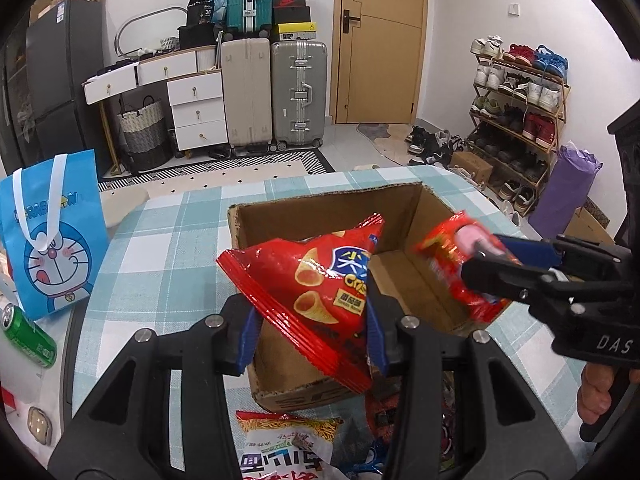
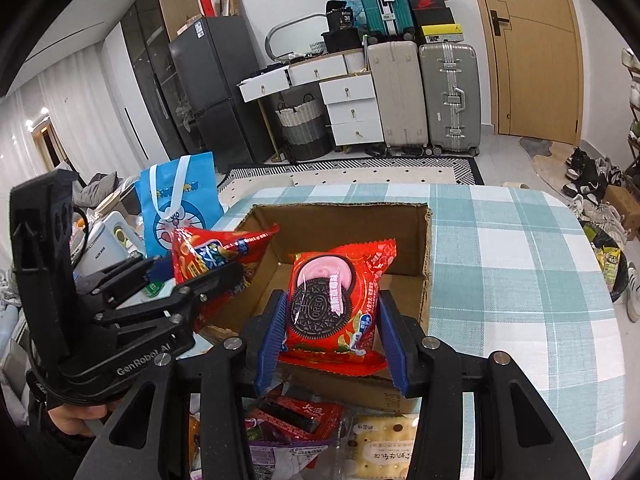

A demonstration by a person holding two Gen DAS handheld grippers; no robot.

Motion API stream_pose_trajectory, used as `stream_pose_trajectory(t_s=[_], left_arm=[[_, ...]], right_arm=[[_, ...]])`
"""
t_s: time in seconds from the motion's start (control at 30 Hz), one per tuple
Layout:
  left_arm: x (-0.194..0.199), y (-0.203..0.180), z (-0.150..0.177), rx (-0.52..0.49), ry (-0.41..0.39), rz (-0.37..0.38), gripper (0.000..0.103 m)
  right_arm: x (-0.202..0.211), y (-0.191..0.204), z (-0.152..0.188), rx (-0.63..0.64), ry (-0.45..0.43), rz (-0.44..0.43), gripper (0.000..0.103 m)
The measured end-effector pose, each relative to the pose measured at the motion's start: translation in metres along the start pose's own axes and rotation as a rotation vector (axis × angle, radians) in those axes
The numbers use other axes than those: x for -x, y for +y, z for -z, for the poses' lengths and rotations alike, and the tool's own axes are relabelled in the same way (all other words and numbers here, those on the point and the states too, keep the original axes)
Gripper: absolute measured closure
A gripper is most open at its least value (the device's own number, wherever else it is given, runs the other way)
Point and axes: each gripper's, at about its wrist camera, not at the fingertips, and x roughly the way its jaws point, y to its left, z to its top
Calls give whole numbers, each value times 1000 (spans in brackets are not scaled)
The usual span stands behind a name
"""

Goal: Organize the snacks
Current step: 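Open both grippers to drop the snacks into the box, then move both tools back toward the remaining snack pile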

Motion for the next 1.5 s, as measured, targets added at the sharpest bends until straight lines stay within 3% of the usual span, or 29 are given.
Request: stream_pose_trajectory(t_s=[0.13,0.17,0.2,0.23,0.3,0.5,1.0,1.13,1.5], left_arm=[[-1,0,3,1,7,-2,61],[0,0,3,3,11,3,57],[1,0,4,6,14,11,51],[3,0,5,6,12,12,36],[12,0,8,4,-18,-4,19],[35,-2,17,-13,-35,-7,18],[90,15,63,25,-42,-43,12],[105,22,81,43,-53,-40,1],[132,35,124,80,-42,-44,1]], right_arm=[[10,3,0,2,-30,7,52],[14,3,1,2,-36,10,52],[17,3,1,4,-39,13,50],[21,3,2,5,-40,19,47],[26,2,5,2,-48,24,24],[49,-3,17,-32,-86,31,4],[81,12,62,-6,-76,13,1],[79,13,73,-6,-52,11,1],[73,14,107,-26,-8,8,1]])
